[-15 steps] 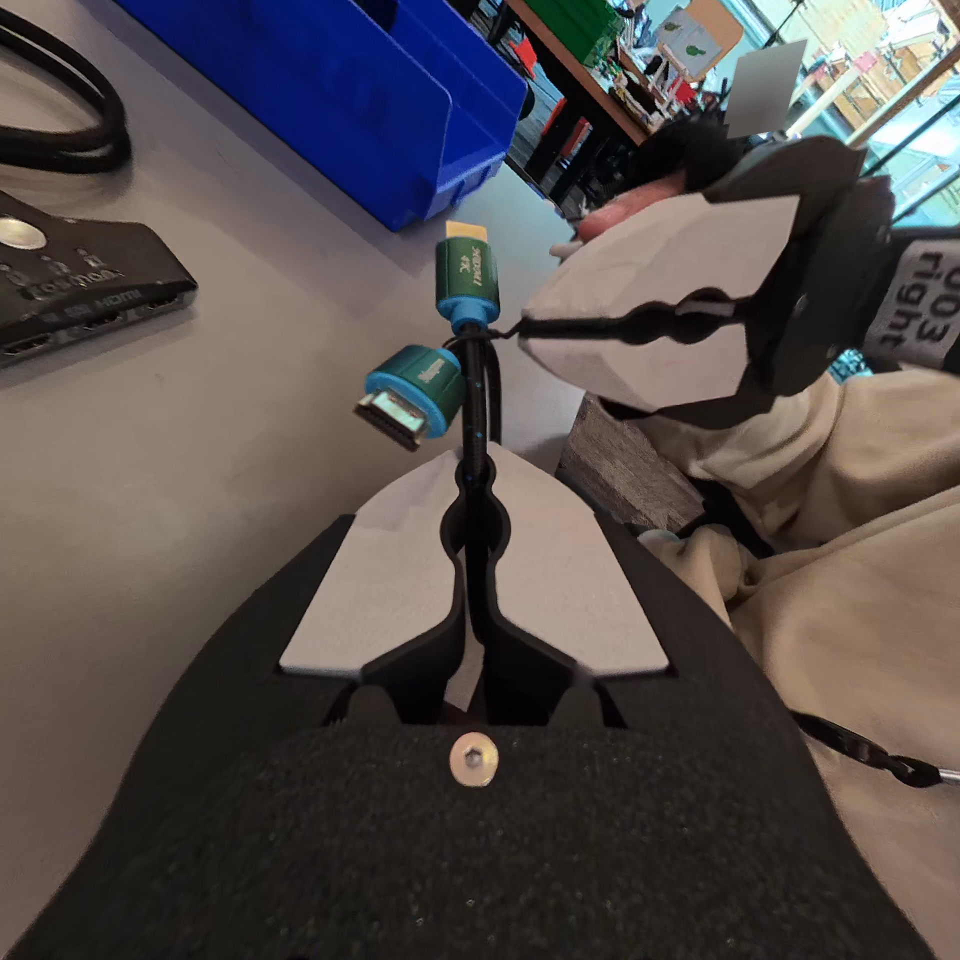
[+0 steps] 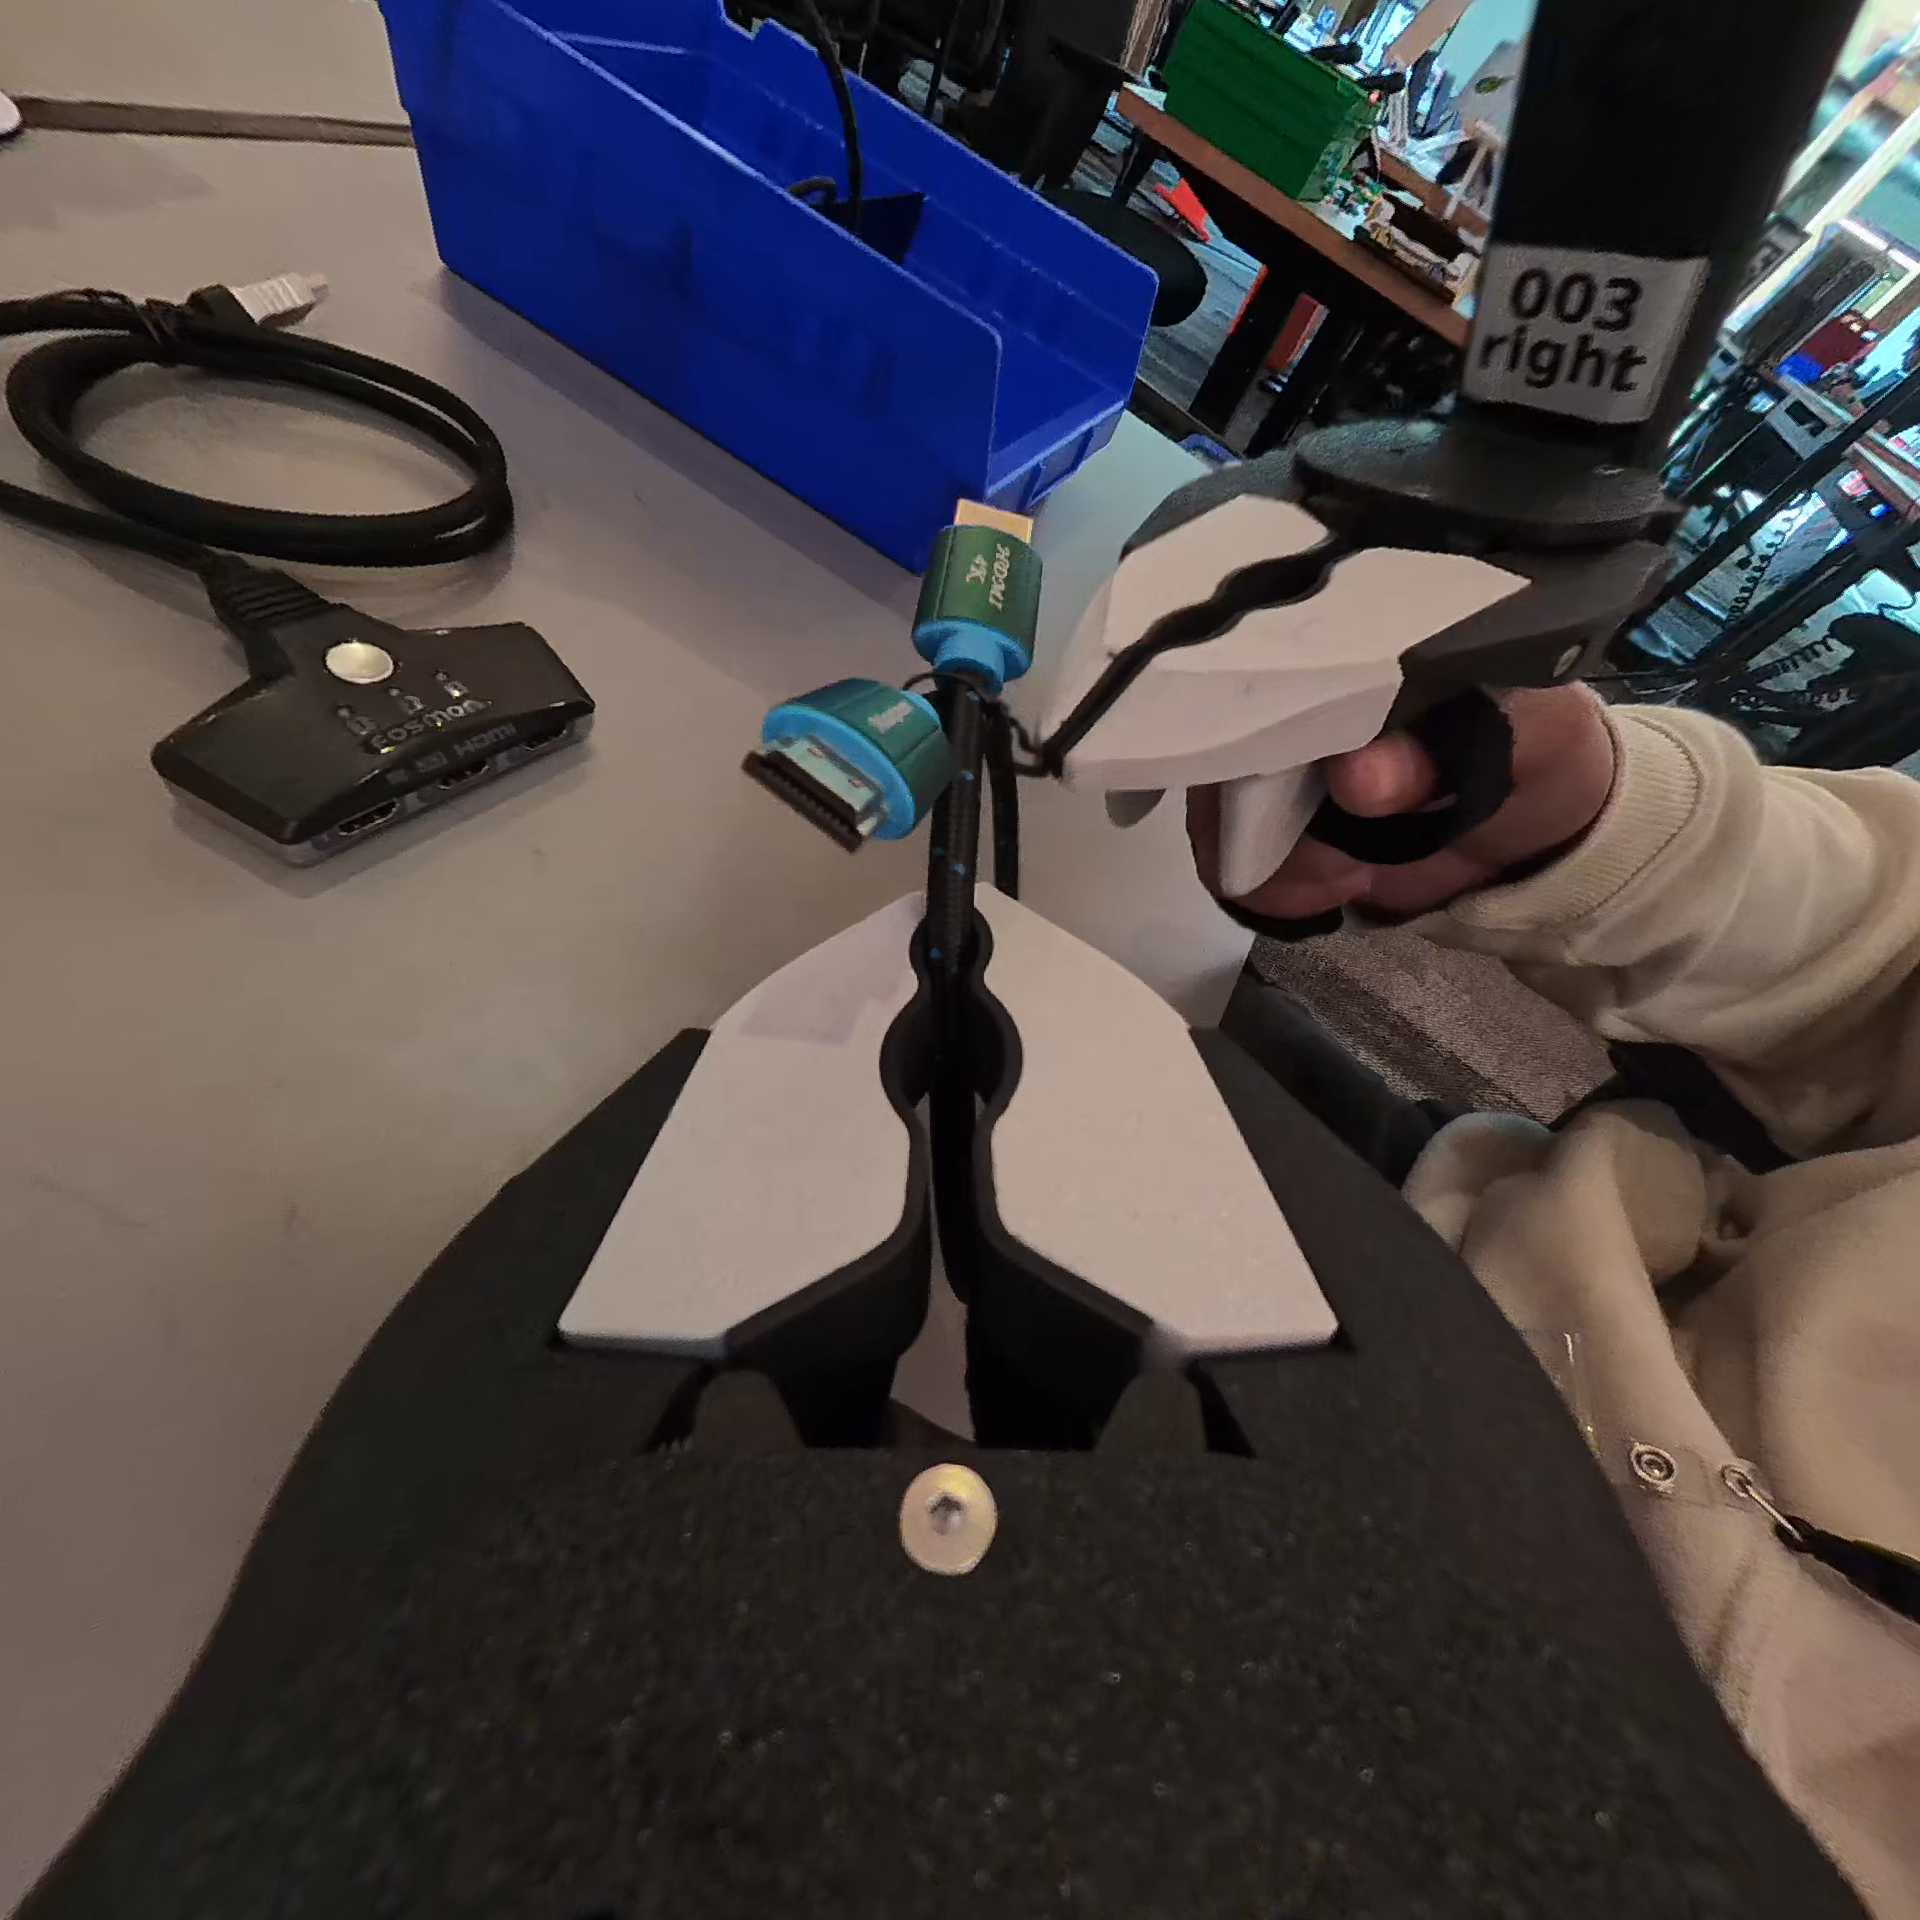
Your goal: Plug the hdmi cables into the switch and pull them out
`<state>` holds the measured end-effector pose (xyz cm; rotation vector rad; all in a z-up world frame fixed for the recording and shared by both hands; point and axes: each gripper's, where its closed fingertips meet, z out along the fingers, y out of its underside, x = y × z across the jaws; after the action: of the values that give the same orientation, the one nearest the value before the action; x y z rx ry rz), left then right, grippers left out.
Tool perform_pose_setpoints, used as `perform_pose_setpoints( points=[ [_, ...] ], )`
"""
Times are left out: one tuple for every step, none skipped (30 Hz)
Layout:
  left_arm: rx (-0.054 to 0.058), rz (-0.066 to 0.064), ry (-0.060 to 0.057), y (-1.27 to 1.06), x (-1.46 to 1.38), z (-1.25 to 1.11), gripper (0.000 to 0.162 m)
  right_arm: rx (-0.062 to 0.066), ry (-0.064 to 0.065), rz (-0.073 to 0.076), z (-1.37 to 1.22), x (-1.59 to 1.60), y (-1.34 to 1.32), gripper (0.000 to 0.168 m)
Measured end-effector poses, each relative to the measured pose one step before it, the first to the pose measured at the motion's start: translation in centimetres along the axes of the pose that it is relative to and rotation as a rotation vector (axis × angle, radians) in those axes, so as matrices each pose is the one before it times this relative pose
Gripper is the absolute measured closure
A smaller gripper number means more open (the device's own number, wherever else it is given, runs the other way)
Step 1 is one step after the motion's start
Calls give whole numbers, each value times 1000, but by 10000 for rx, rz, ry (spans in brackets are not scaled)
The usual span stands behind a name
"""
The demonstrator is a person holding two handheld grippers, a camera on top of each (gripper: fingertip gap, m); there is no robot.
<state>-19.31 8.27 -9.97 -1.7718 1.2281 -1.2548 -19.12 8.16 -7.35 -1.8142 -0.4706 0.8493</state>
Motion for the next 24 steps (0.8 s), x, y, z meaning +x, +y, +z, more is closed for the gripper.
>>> perform_pose_setpoints(
  points=[
    [98,121,35,-138,127,-28,162,-15,-154,370,118,-82,157,168],
    [96,145,31,-147,129,-44,162,-4,-244,464,165,-178,178,168],
    [48,141,12,-79,102,-11,162,97,-267,605,123,-105,63,168],
    [-27,88,12,16,53,7,162,142,-300,606,30,-83,-33,168],
    [-22,31,30,10,1,-10,162,141,-374,443,-37,-203,-78,168],
    [2,-10,49,-18,25,-31,162,204,-315,147,-137,-186,-213,168],
    [-40,-26,52,36,37,1,162,141,-146,-127,-186,-70,-186,168],
    [-68,5,-1,93,1,37,162,30,4,-319,-199,-12,-146,168],
    [-52,22,-56,111,-54,59,162,-48,192,-597,-193,44,-116,168],
    [-52,-19,-38,122,-56,68,162,-143,393,-927,-183,134,-36,168],
    [-42,-87,11,95,-44,48,162,-234,532,-1210,-169,190,67,167],
    [-3,-133,15,41,-89,8,162,-214,539,-1307,-149,73,37,162],
    [2,-141,16,28,-102,1,162,-151,513,-1258,-126,-43,-43,158],
    [-16,-134,18,59,-120,4,162,-124,599,-1215,-110,45,-53,157],
    [2,-119,-3,32,-116,2,162,-142,769,-1048,-36,294,21,157],
    [14,-89,21,4,-49,11,162,-147,662,-832,81,232,76,156],
    [-3,-42,42,15,47,16,162,-217,522,-567,204,147,166,155],
    [-10,14,5,19,46,32,162,-163,181,-285,289,-217,133,155],
    [-12,42,-4,15,82,33,162,-156,87,34,310,-190,150,153],
    [-13,42,23,25,134,55,162,-61,-4,262,272,-158,43,151],
    [-15,51,5,26,127,51,162,56,8,398,176,-10,-82,151],
    [-18,78,-38,39,58,31,162,-10,16,409,152,93,39,152],
    [-19,92,-27,22,71,23,162,-67,-119,260,107,-91,104,152],
    [-13,68,3,5,77,-3,162,34,-24,44,0,-36,2,153]
  ],
)
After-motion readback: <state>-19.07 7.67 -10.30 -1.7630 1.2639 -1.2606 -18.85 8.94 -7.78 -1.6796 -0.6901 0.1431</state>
